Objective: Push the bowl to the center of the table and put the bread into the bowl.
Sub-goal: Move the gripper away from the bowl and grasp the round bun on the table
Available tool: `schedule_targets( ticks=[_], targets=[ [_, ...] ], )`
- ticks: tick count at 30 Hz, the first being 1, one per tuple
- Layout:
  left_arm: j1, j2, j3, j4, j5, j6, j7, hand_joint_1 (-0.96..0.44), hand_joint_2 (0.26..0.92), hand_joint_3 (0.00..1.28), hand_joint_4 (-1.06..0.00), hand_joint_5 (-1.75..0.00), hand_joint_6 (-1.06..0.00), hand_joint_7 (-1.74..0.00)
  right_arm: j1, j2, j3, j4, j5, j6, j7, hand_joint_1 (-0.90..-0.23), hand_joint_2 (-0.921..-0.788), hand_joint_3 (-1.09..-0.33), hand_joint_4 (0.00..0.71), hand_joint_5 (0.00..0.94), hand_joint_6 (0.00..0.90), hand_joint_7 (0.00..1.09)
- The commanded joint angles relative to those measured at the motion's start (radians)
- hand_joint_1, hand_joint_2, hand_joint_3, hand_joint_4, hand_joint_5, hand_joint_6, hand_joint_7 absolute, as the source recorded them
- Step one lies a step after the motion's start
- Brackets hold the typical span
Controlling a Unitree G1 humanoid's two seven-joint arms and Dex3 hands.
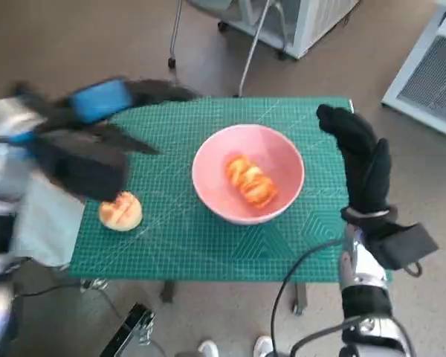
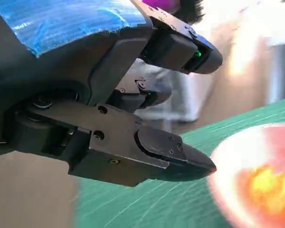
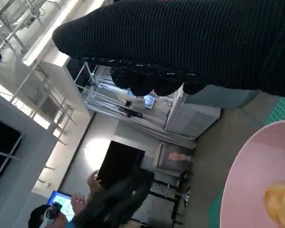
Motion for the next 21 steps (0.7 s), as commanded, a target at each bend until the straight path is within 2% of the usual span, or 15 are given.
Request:
schedule_targets(
  ticks=[1, 7, 12, 21],
  targets=[
    [0.106, 0.082, 0.057, -0.123, -0.028, 0.101, -0.085, 0.03, 0.851, 0.00, -0.32, 0.00, -0.47, -0.07, 0.000, 0.003, 0.002, 0.009, 0.007, 0.014, 0.014, -0.574, -0.921, -0.807, 0.385, 0.000, 0.007, 0.75],
    [0.225, 0.140, 0.104, -0.206, -0.038, 0.183, -0.126, 0.06, 0.852, 0.00, -0.26, 0.00, -0.43, -0.04, -0.014, 0.006, 0.003, 0.022, 0.011, 0.017, 0.020, -0.581, -0.921, -0.809, 0.383, 0.000, 0.001, 0.76],
    [0.297, 0.151, 0.123, -0.244, -0.050, 0.216, -0.136, 0.06, 0.854, 0.00, -0.25, 0.00, -0.43, -0.03, -0.026, 0.010, 0.003, 0.033, 0.016, 0.020, 0.030, -0.584, -0.921, -0.810, 0.382, 0.000, -0.001, 0.76],
    [0.357, 0.144, 0.110, -0.231, -0.042, 0.207, -0.124, 0.05, 0.852, 0.00, -0.24, 0.00, -0.43, -0.02, -0.042, 0.017, 0.000, 0.049, 0.025, 0.028, 0.054, -0.583, -0.921, -0.811, 0.381, 0.000, -0.001, 0.76]
  ],
)
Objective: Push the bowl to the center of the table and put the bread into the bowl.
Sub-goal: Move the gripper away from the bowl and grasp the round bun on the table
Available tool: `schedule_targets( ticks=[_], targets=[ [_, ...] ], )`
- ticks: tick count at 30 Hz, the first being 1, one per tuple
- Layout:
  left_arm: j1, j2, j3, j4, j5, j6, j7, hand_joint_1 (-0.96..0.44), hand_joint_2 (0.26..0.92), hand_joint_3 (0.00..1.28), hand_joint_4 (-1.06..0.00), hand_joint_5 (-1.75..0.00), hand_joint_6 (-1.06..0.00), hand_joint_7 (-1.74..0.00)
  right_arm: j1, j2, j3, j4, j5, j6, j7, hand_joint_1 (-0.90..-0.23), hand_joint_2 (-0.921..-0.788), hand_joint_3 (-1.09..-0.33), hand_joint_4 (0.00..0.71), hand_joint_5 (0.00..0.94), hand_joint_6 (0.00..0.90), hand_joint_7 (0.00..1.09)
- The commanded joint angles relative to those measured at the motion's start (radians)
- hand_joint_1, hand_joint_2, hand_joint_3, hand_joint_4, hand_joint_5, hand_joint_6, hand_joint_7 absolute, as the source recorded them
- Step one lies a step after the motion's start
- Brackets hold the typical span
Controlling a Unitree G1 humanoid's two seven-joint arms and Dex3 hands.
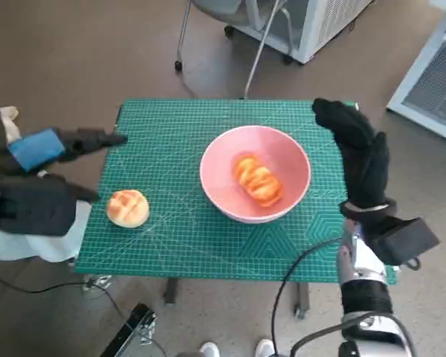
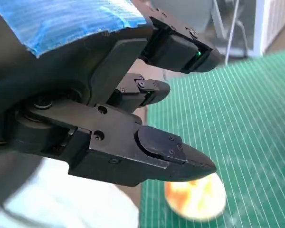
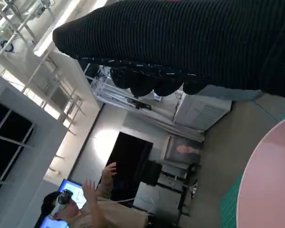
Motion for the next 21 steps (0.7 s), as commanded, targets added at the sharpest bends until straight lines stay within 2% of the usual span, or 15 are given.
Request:
schedule_targets(
  ticks=[1, 12, 21],
  targets=[
    [0.017, -0.006, -0.016, 0.019, 0.001, -0.006, 0.006, 0.04, 0.852, 0.00, -0.24, 0.00, -0.43, -0.02, -0.003, 0.003, -0.002, 0.024, 0.013, 0.018, 0.021, -0.582, -0.921, -0.811, 0.380, 0.000, -0.001, 0.76],
    [0.018, -0.046, -0.088, 0.097, 0.053, 0.002, 0.023, 0.04, 0.844, 0.00, -0.24, 0.00, -0.43, -0.01, -0.002, -0.001, -0.006, 0.019, 0.022, 0.026, 0.045, -0.568, -0.921, -0.816, 0.379, 0.000, -0.001, 0.76],
    [-0.006, -0.097, -0.173, 0.231, 0.125, -0.028, 0.066, 0.02, 0.839, 0.00, -0.23, 0.00, -0.42, 0.00, 0.009, -0.005, -0.008, 0.004, 0.023, 0.019, 0.051, -0.566, -0.921, -0.817, 0.380, 0.000, -0.001, 0.75]
  ],
)
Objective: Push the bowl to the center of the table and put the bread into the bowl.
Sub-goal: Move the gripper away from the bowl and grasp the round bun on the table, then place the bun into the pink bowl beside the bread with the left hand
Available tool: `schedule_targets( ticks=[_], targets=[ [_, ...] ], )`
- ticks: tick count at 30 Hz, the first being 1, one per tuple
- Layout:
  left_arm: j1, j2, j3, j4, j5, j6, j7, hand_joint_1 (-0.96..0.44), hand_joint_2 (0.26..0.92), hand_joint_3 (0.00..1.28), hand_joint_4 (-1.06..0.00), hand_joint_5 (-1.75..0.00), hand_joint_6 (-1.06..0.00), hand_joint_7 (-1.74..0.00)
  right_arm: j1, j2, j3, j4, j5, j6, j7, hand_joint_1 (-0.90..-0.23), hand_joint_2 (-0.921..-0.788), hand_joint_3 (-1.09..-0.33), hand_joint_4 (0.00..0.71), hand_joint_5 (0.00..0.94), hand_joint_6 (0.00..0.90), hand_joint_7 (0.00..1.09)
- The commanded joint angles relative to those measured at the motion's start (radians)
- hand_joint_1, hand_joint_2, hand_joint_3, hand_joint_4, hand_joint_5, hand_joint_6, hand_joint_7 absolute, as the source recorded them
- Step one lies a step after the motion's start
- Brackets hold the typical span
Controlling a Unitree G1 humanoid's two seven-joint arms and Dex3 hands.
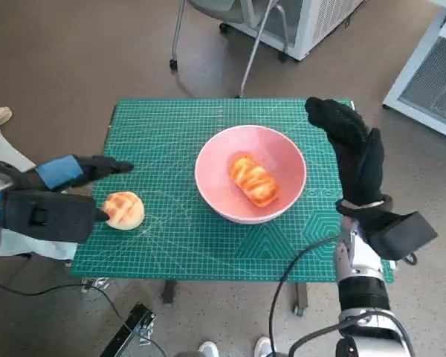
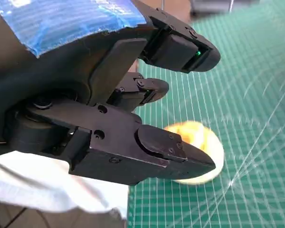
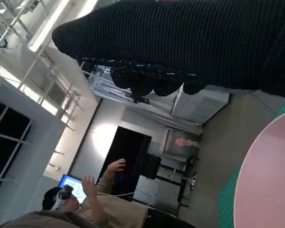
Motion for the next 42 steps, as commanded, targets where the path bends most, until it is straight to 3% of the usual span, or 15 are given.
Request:
schedule_targets(
  ticks=[1, 10, 16, 20, 21, 22, 23, 24, 27, 32, 42],
  targets=[
    [-0.014, -0.030, -0.049, 0.076, 0.042, -0.019, 0.030, 0.02, 0.839, 0.00, -0.23, 0.00, -0.42, 0.00, 0.022, -0.005, -0.003, 0.000, 0.008, 0.006, 0.013, -0.567, -0.921, -0.817, 0.380, 0.000, -0.001, 0.75],
    [-0.049, -0.095, -0.165, 0.245, 0.156, -0.049, 0.081, 0.03, 0.837, 0.00, -0.26, -0.01, -0.42, 0.00, 0.031, -0.010, -0.009, -0.006, 0.006, -0.006, 0.012, -0.567, -0.921, -0.815, 0.381, 0.001, -0.001, 0.75],
    [-0.079, -0.123, -0.233, 0.351, 0.213, -0.111, 0.135, 0.06, 0.850, 0.01, -0.31, -0.03, -0.48, -0.03, 0.036, -0.013, -0.012, -0.008, 0.001, -0.014, 0.007, -0.567, -0.921, -0.814, 0.381, 0.001, -0.001, 0.75],
    [-0.100, -0.123, -0.263, 0.399, 0.243, -0.179, 0.210, 0.07, 0.869, 0.02, -0.42, -0.06, -0.60, -0.09, 0.041, -0.014, -0.013, -0.012, -0.001, -0.016, 0.001, -0.569, -0.921, -0.811, 0.382, 0.002, -0.001, 0.75],
    [-0.105, -0.122, -0.269, 0.409, 0.251, -0.195, 0.231, 0.07, 0.880, 0.02, -0.52, -0.10, -0.67, -0.13, 0.043, -0.013, -0.012, -0.014, -0.002, -0.016, -0.001, -0.570, -0.921, -0.811, 0.383, 0.002, -0.001, 0.76],
    [-0.112, -0.121, -0.274, 0.422, 0.257, -0.215, 0.257, 0.06, 0.886, 0.02, -0.56, -0.11, -0.69, -0.16, 0.044, -0.013, -0.012, -0.016, -0.002, -0.016, -0.001, -0.571, -0.921, -0.810, 0.383, 0.002, -0.001, 0.76],
    [-0.117, -0.121, -0.277, 0.431, 0.261, -0.229, 0.275, 0.04, 0.898, 0.07, -0.57, -0.53, -0.64, -0.55, 0.046, -0.012, -0.012, -0.019, -0.001, -0.015, -0.002, -0.572, -0.921, -0.810, 0.383, 0.002, -0.001, 0.76],
    [-0.123, -0.119, -0.276, 0.442, 0.261, -0.245, 0.296, 0.03, 0.906, 0.11, -0.55, -0.81, -0.60, -0.82, 0.047, -0.012, -0.012, -0.021, -0.001, -0.015, -0.002, -0.573, -0.921, -0.809, 0.383, 0.002, -0.001, 0.76],
    [-0.141, -0.114, -0.268, 0.466, 0.253, -0.284, 0.342, 0.01, 0.911, 0.12, -0.59, -1.17, -0.60, -1.00, 0.050, -0.012, -0.010, -0.023, -0.002, -0.013, -0.004, -0.576, -0.921, -0.809, 0.384, 0.002, -0.001, 0.76],
    [-0.178, -0.093, -0.228, 0.473, 0.213, -0.338, 0.380, 0.00, 0.901, 0.12, -0.60, -1.35, -0.69, -0.97, 0.053, -0.012, -0.008, -0.024, -0.006, -0.013, -0.009, -0.583, -0.921, -0.807, 0.384, 0.002, -0.001, 0.76],
    [-0.274, -0.061, -0.089, 0.411, 0.091, -0.358, 0.369, 0.00, 0.895, 0.11, -0.60, -1.29, -0.74, -1.03, 0.061, -0.010, -0.002, -0.039, -0.008, 0.013, -0.016, -0.592, -0.921, -0.803, 0.382, 0.001, -0.001, 0.76]
  ],
)
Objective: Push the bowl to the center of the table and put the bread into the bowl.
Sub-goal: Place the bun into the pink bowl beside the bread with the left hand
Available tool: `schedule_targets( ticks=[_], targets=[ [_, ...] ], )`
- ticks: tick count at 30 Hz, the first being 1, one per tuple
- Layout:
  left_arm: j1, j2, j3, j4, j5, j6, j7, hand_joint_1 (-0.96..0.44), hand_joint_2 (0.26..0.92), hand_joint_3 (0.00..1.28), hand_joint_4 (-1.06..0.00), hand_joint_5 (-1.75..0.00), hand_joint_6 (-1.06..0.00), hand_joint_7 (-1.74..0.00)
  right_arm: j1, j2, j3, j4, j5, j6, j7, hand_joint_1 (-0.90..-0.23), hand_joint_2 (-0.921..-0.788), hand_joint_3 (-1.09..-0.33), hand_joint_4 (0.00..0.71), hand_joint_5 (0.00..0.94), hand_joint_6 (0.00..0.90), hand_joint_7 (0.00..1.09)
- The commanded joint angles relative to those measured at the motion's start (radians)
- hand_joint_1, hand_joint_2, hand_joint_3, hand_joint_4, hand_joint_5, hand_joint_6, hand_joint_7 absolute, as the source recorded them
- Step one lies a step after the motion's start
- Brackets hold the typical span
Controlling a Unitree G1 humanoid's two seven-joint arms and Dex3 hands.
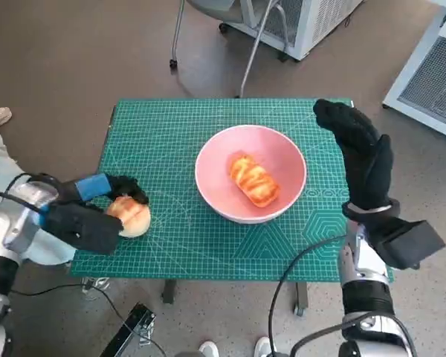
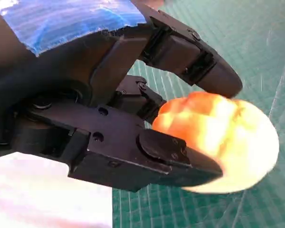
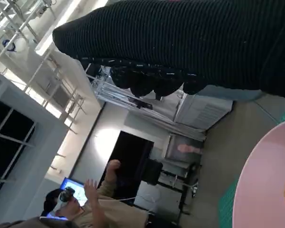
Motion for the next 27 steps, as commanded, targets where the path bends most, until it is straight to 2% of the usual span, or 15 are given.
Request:
schedule_targets(
  ticks=[1, 7, 14, 18, 23, 27],
  targets=[
    [-0.084, 0.043, 0.079, -0.063, -0.059, 0.001, -0.002, 0.00, 0.895, 0.11, -0.59, -1.29, -0.74, -1.03, 0.034, 0.000, 0.006, -0.007, -0.012, 0.028, -0.009, -0.591, -0.921, -0.804, 0.382, 0.001, -0.001, 0.76],
    [-0.147, 0.031, 0.154, -0.186, -0.096, 0.043, 0.008, 0.00, 0.906, 0.10, -0.54, -1.30, -0.78, -1.03, 0.036, 0.000, 0.008, -0.013, -0.008, 0.046, -0.004, -0.588, -0.921, -0.805, 0.381, 0.001, -0.001, 0.76],
    [-0.197, -0.033, 0.182, -0.323, -0.115, 0.092, 0.021, 0.00, 0.918, 0.10, -0.47, -1.36, -0.79, -1.01, 0.036, 0.000, 0.009, -0.016, -0.008, 0.050, -0.004, -0.576, -0.921, -0.809, 0.380, 0.000, -0.001, 0.75],
    [-0.229, -0.086, 0.172, -0.353, -0.106, 0.087, 0.058, 0.00, 0.913, 0.10, -0.47, -1.36, -0.80, -1.01, 0.036, 0.001, 0.011, -0.020, -0.008, 0.050, -0.005, -0.578, -0.921, -0.809, 0.380, 0.000, -0.001, 0.75],
    [-0.290, -0.172, 0.126, -0.294, -0.077, 0.048, 0.114, 0.00, 0.902, 0.10, -0.50, -1.32, -0.81, -1.01, 0.035, 0.003, 0.009, -0.021, -0.001, 0.057, -0.001, -0.594, -0.921, -0.806, 0.379, 0.000, -0.001, 0.76],
    [-0.339, -0.240, 0.075, -0.240, -0.037, 0.031, 0.148, 0.00, 0.914, 0.08, -0.52, -1.27, -0.79, -1.07, 0.040, 0.002, 0.009, -0.023, -0.003, 0.053, -0.004, -0.602, -0.921, -0.803, 0.380, 0.001, -0.001, 0.76]
  ],
)
